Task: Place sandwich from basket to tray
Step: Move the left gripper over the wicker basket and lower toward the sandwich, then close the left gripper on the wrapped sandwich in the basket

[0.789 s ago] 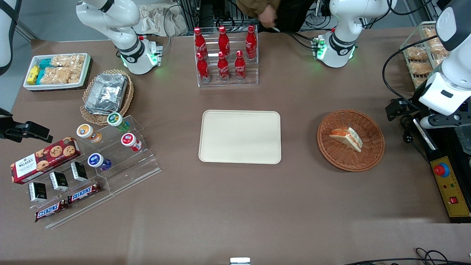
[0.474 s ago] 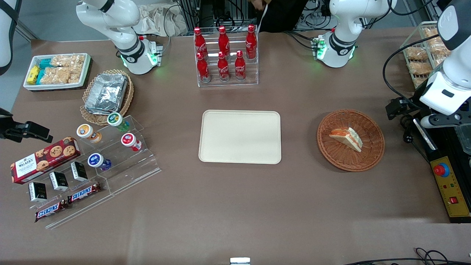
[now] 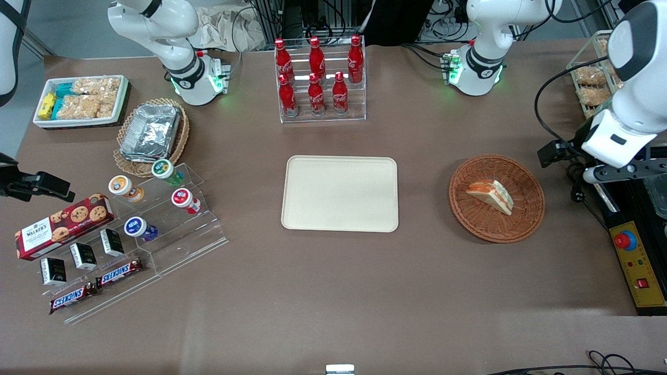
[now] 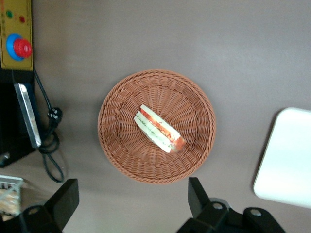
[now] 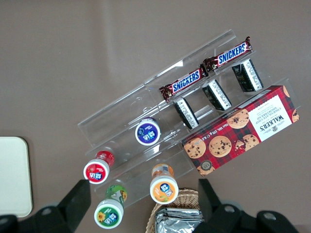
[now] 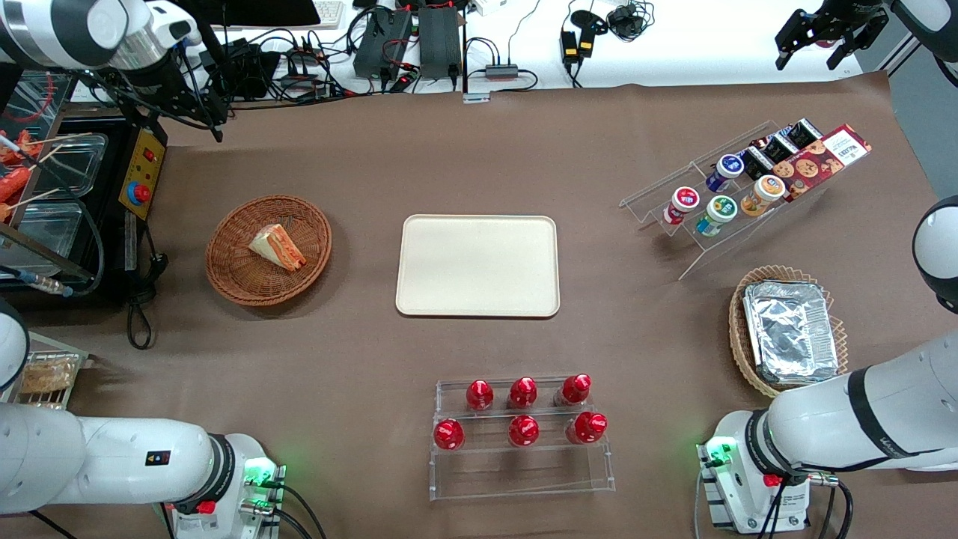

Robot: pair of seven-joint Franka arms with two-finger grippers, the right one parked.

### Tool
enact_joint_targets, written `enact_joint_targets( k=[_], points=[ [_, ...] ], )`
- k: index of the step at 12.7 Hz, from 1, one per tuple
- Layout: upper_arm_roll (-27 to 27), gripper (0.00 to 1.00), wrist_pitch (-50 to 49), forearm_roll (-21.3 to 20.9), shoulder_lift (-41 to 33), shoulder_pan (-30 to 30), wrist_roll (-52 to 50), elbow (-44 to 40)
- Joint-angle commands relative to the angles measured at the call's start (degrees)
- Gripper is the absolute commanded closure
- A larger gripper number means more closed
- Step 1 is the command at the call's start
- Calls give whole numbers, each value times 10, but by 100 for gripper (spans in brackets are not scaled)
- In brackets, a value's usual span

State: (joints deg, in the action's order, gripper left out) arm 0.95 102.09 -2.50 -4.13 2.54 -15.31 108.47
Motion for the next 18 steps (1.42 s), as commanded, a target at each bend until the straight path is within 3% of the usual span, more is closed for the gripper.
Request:
enact_joint_targets(
  k=[1, 4, 12, 18],
  points=[
    [1, 0, 91, 7, -32, 4, -131, 100],
    [1, 0, 168, 7, -15, 4, -194, 168],
    [2, 0, 238, 5, 112, 24, -378, 182],
    [0, 0, 309, 3, 121, 20, -394, 241]
  ],
)
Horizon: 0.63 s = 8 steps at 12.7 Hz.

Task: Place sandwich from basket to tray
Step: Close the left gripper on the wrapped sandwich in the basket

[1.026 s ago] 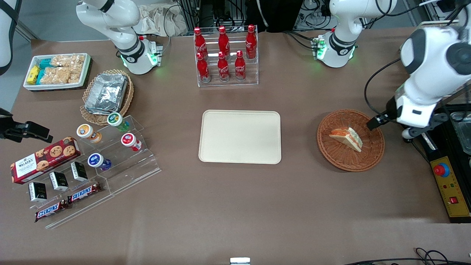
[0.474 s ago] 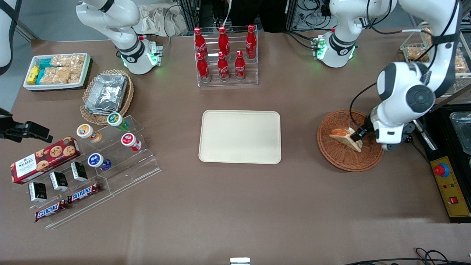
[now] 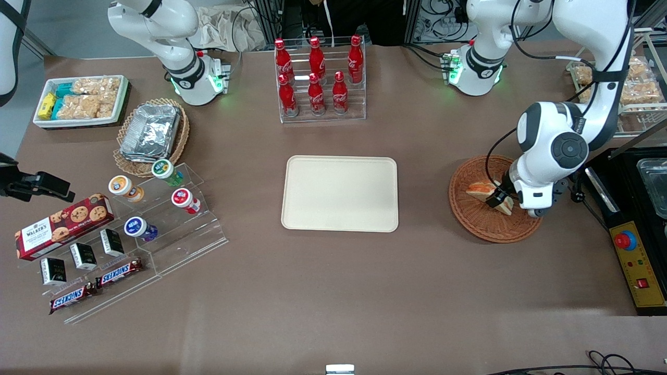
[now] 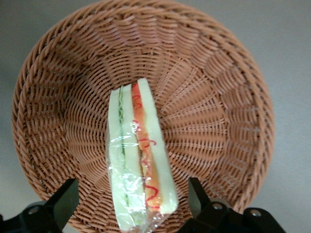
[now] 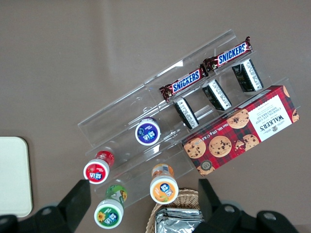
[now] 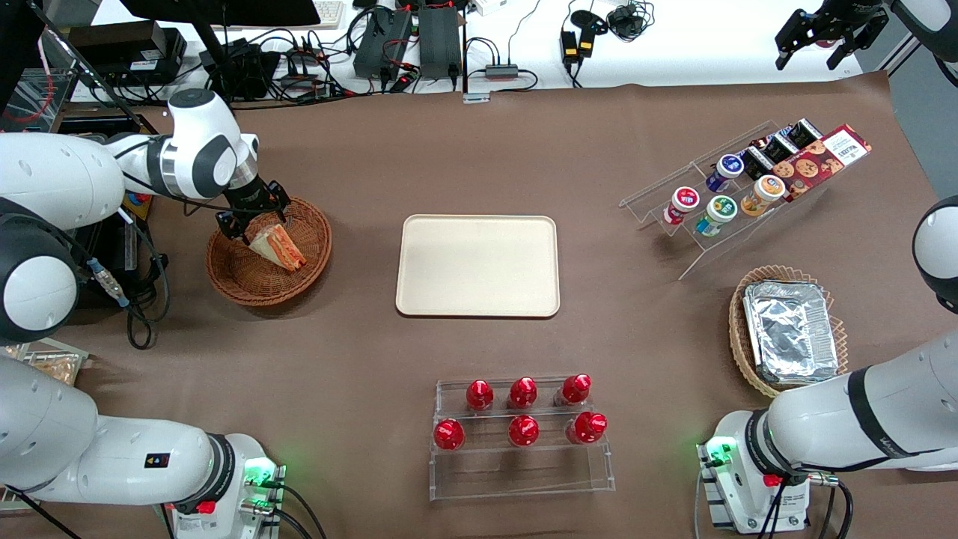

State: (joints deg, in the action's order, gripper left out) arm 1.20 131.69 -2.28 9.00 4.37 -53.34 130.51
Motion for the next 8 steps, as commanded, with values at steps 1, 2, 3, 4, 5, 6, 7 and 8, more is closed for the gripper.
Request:
enact_joint_targets(
  k=[1, 2, 3, 4, 5, 6, 7, 8],
  points=[
    [-3, 1, 15, -4, -11, 1, -15, 27],
    [-5, 1, 15, -5, -13, -2, -15, 29],
    [-5, 1, 15, -5, -12, -6, -16, 29],
    [-5, 1, 20, -5, -9, -8, -17, 29],
    [-5, 1, 30, -4, -4, -8, -20, 30],
    [-5, 1, 32, -4, 3, -8, -32, 28],
    [-5, 1, 43, -4, 8, -8, -43, 28],
    [-5, 1, 54, -4, 16, -6, -54, 28]
  ],
)
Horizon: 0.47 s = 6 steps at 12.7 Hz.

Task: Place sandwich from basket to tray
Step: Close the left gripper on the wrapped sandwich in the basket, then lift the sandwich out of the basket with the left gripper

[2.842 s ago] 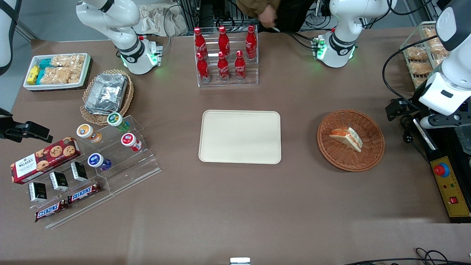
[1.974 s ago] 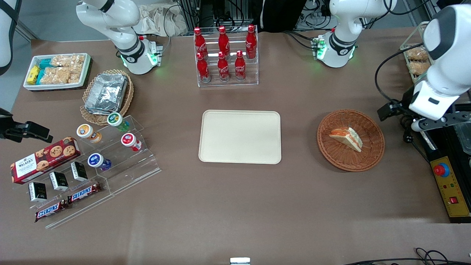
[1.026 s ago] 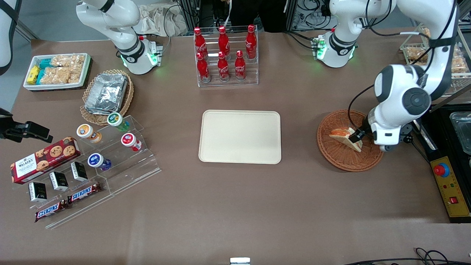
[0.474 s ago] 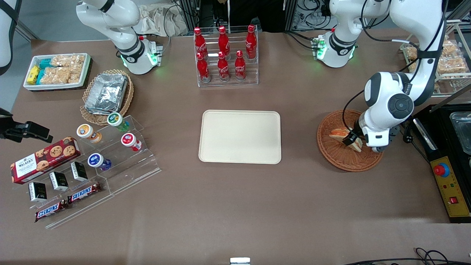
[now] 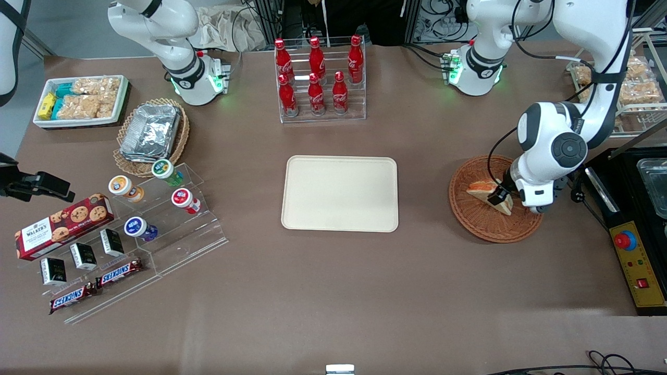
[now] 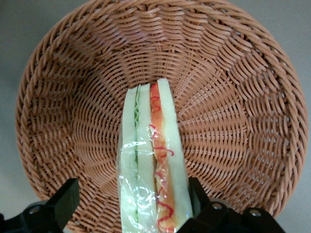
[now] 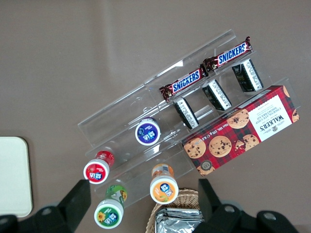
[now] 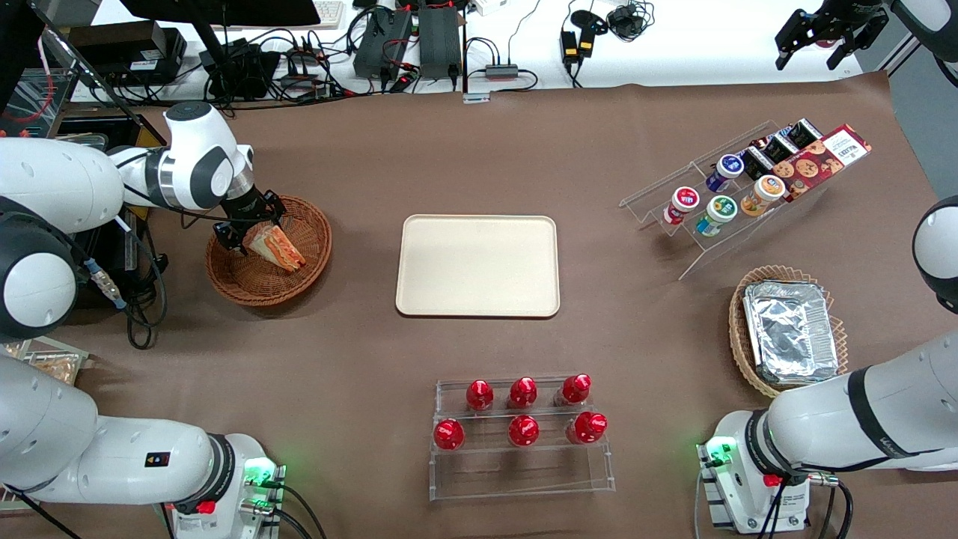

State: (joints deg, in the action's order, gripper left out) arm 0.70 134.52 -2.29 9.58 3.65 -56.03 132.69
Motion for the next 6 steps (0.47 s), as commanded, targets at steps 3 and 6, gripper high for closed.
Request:
enact_joint_targets(
  k=[3, 6],
  points=[
    [1, 13, 37, -4, 18, 4, -42, 6],
    [4, 61, 19, -4, 9, 6, -56, 3]
  ],
)
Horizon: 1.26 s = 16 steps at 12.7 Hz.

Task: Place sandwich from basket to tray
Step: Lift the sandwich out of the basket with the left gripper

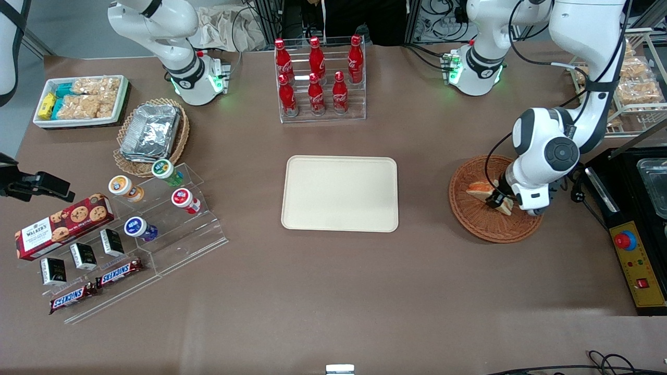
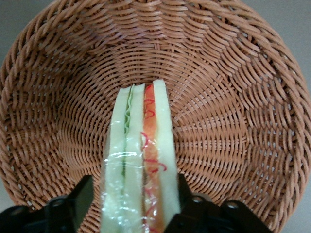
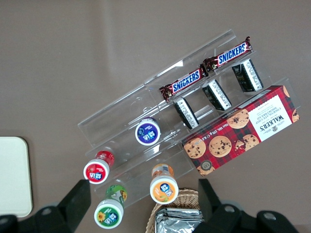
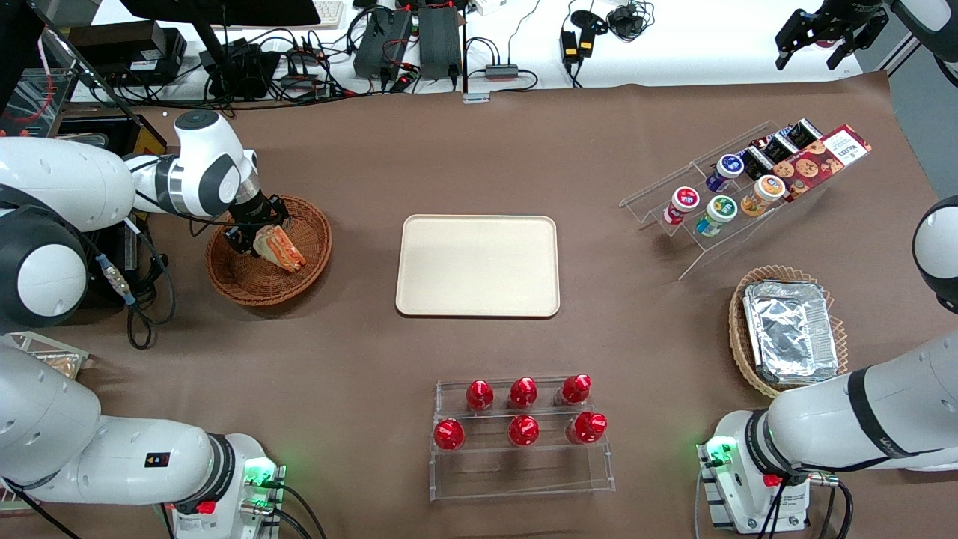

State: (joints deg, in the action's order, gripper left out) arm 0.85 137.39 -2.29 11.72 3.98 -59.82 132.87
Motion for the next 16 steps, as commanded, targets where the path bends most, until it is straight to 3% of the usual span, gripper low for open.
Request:
enact_joint_targets(
  k=[1, 3, 8, 11, 13, 16],
  points=[
    [2, 75, -39, -4, -26, 2, -13, -3],
    [2, 92, -104, -4, -56, 2, -5, -30],
    [23, 90, -359, 2, -53, 3, 69, -271],
    [23, 90, -457, 3, -34, 8, 150, -406],
    [25, 90, -482, 3, -22, 14, 200, -449],
    [58, 90, -483, -1, -14, 20, 220, -445]
  ],
)
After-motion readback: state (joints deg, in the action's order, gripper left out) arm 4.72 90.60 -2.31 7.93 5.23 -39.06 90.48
